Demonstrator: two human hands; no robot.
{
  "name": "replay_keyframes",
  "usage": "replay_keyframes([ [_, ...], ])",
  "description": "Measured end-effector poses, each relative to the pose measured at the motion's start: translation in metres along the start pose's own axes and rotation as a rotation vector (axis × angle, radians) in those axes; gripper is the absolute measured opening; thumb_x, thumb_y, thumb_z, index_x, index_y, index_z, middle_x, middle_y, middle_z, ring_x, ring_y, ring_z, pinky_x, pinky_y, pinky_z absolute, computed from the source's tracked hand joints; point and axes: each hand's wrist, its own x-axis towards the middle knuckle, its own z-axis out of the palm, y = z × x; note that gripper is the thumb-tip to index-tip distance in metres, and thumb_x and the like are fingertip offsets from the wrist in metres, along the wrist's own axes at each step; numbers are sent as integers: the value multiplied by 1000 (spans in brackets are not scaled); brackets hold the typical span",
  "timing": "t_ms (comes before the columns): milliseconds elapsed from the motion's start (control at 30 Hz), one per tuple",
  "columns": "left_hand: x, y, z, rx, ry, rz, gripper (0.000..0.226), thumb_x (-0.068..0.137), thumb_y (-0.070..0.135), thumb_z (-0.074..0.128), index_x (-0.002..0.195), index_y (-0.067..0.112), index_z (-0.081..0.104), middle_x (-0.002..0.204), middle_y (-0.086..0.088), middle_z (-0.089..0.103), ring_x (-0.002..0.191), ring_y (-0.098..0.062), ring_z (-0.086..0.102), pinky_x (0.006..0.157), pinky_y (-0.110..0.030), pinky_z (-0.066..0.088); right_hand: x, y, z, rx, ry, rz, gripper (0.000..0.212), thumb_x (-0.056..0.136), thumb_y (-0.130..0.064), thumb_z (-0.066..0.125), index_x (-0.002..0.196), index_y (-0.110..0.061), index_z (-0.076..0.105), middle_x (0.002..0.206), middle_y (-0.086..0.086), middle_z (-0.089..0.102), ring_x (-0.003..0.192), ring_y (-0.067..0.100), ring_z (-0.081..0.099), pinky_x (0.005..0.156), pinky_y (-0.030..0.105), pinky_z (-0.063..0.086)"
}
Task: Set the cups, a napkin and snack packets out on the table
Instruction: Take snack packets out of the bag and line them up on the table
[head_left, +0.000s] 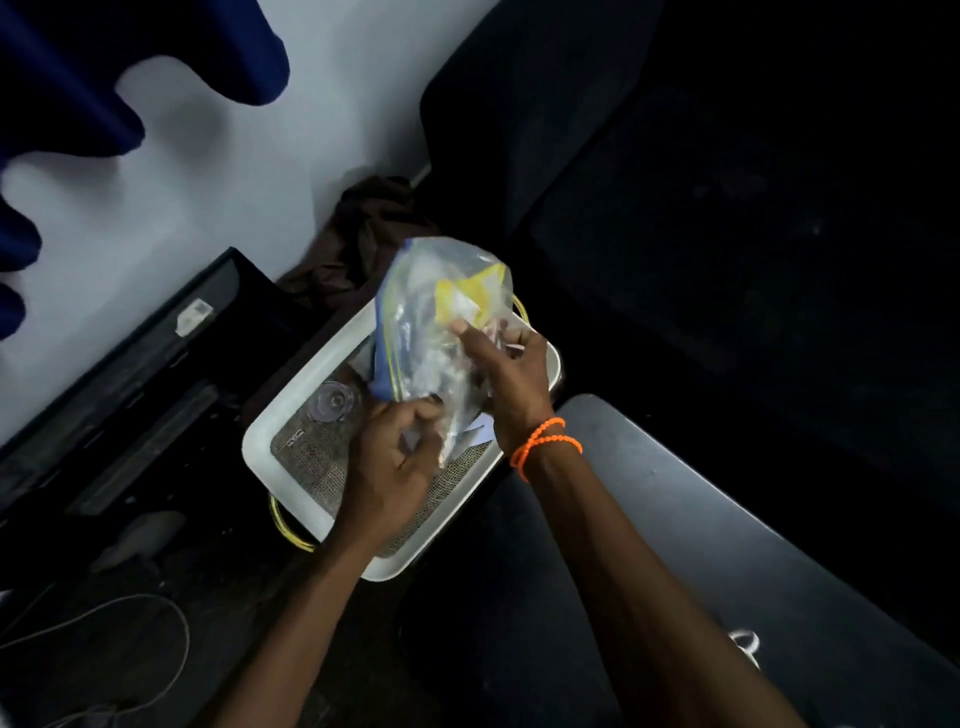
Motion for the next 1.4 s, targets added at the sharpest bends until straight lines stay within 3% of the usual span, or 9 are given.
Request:
replay_keyframes([
  [67,-6,3,5,-458,27,-191,34,79,3,60,90,28,81,103,3,81,100,-9,74,86,-25,57,2,7,-15,76,-49,60,56,70,-31,82,110,-16,46,74,-3,67,56,10,61,52,26,49],
  [200,15,2,-7,-1175,146,-627,26,78,13,60,94,13,80,103,-8,78,95,-22,75,82,-33,62,2,24,-42,138,-132,68,36,82,-2,72,106,-18,50,101,14,61,86,21,71,76,48,44],
  [367,48,6,3,-898,-160,-618,39,107,38,49,127,15,72,120,-8,78,110,-21,74,96,-40,61,-3,30,-48,121,-145,7,39,76,-2,75,109,-16,58,108,12,66,96,29,65,81,47,49],
  [500,60,12,12,-520,-11,-403,10,99,18,66,99,17,76,84,4,81,75,-9,75,75,-28,60,-7,21,-46,-173,-96,-89,31,89,-5,74,114,-21,65,110,-1,67,86,18,68,73,32,58],
  [600,61,23,16,-372,22,-292,10,93,17,76,84,20,81,74,5,78,66,-7,70,65,-25,59,-17,7,-44,-132,-122,5,21,95,-31,70,115,-24,72,108,3,73,91,22,70,74,42,64],
  [733,52,54,30,-299,-98,-170,10,86,32,80,87,22,79,72,1,75,66,-13,70,63,-27,58,-34,-10,-45,160,-322,97,61,85,-79,55,116,-31,76,109,3,79,98,22,78,75,43,64],
  [867,39,77,53,-235,-151,-111,25,86,42,73,96,19,76,85,-15,75,80,-19,71,77,-43,59,-48,-13,-51,381,-375,-95,64,98,-52,63,138,-3,60,136,26,64,124,36,65,104,47,53],
  [1100,-7,90,105,-204,-108,-180,26,85,31,72,91,6,68,84,-22,72,75,-17,65,74,-58,61,-94,-6,-87,393,-10,-208,41,92,-39,73,119,-8,74,114,14,78,109,23,74,86,27,58],
  [1400,-52,86,99,-87,18,-243,24,65,34,78,74,16,65,55,5,63,50,-10,54,48,-35,50,-141,24,-164,72,95,-88,23,97,-25,65,106,-10,81,103,6,82,98,18,77,82,28,62],
])
